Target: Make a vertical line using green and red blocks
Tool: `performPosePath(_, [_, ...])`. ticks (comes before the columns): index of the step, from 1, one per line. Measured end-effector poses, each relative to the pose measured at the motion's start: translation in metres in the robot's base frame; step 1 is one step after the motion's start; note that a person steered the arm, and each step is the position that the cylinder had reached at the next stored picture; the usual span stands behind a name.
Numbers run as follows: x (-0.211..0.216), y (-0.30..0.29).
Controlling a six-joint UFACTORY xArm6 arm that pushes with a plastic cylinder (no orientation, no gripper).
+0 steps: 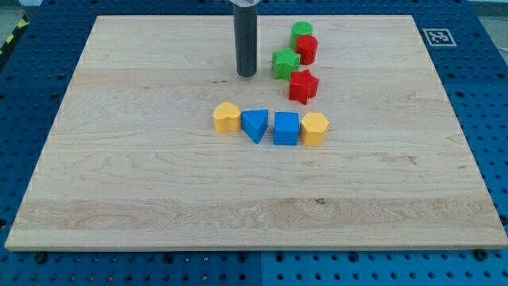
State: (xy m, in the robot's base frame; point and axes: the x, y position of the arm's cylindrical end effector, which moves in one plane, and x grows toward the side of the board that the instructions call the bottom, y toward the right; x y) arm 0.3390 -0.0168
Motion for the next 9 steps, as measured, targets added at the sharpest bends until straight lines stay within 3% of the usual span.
performPosePath(6, [-0.006,0.002])
performPosePath(8, [0.013,0.003])
performPosePath(9, [0.012,-0.024])
